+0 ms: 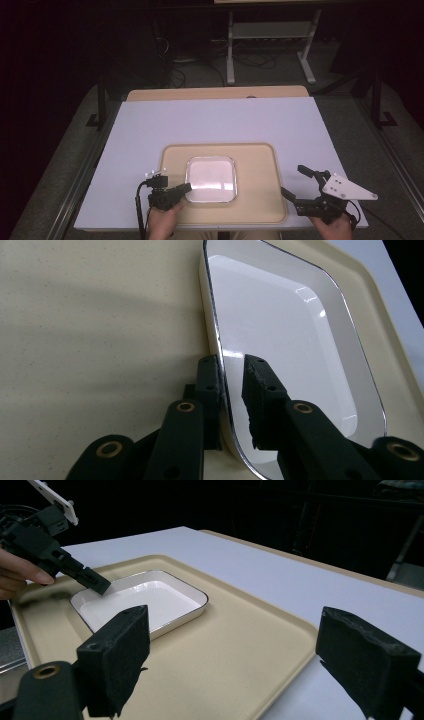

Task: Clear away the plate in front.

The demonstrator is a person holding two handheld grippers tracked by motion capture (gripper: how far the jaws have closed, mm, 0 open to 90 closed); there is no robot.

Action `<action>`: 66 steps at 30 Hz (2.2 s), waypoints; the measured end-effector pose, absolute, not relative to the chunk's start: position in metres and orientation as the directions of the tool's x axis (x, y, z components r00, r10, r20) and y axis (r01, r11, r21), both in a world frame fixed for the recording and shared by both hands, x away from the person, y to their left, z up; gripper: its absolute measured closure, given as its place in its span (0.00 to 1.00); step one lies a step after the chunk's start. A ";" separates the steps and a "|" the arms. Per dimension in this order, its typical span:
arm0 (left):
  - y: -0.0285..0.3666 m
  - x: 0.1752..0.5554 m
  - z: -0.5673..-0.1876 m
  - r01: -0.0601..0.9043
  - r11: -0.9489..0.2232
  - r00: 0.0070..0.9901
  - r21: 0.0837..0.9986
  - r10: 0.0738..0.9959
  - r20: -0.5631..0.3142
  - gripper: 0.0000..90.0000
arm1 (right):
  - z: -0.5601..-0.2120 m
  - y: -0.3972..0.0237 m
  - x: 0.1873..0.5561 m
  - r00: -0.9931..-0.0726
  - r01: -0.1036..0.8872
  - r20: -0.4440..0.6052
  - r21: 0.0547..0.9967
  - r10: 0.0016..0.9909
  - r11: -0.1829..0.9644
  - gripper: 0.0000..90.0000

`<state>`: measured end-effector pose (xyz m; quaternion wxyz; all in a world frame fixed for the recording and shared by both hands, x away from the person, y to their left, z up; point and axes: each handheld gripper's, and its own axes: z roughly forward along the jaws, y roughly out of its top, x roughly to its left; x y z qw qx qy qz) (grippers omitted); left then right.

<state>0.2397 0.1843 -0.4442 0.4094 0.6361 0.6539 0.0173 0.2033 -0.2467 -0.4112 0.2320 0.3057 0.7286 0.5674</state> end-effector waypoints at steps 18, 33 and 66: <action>0.184 0.241 -0.436 0.775 0.094 0.227 0.625 0.882 -0.414 0.79 | -0.411 -0.247 0.204 -0.705 0.185 0.004 0.966 0.709 0.179 0.15; 0.208 0.254 -0.422 0.670 -0.048 0.381 0.741 0.879 -0.288 0.68 | -0.415 -0.246 0.205 -0.689 0.215 0.010 0.958 0.725 0.192 0.15; 0.245 0.252 -0.407 0.404 -0.219 0.625 0.888 0.775 -0.093 0.45 | -0.419 -0.250 0.208 -0.673 0.246 0.015 0.947 0.739 0.205 0.15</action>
